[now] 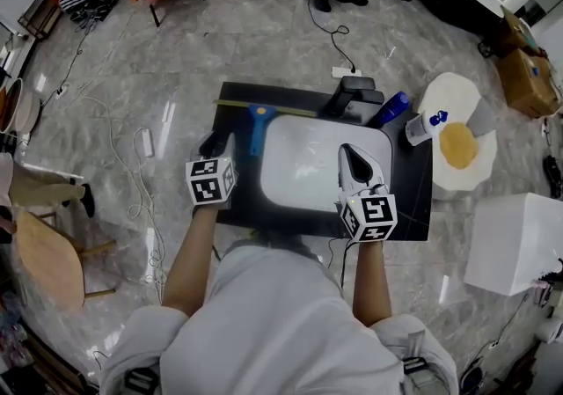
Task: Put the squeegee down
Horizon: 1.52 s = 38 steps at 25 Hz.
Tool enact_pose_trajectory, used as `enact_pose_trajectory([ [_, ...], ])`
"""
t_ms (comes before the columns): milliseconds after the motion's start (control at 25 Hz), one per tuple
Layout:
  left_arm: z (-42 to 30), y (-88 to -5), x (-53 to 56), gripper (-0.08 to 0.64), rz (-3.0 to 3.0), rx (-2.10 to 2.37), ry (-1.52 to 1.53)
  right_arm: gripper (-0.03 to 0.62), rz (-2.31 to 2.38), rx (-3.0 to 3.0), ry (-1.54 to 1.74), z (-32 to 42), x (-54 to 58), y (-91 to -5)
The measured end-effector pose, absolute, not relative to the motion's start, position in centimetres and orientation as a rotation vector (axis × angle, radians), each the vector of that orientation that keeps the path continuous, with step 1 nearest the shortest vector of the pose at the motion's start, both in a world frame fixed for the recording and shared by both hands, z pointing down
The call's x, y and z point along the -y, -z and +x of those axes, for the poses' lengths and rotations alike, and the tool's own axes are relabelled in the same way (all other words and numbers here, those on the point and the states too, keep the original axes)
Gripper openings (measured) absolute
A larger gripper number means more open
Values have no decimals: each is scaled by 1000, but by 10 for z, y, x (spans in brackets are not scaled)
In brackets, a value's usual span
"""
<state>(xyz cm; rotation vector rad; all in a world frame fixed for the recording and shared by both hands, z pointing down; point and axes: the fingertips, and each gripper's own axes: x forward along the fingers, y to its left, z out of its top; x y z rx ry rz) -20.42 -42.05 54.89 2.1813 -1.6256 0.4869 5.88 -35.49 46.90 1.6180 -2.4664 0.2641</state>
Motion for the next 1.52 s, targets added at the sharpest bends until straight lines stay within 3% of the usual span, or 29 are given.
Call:
enact_pose_trajectory([
  [1520,-242,-422,396,-2,2407,1792,-260,5,1700,2477,-175,59,351,-430],
])
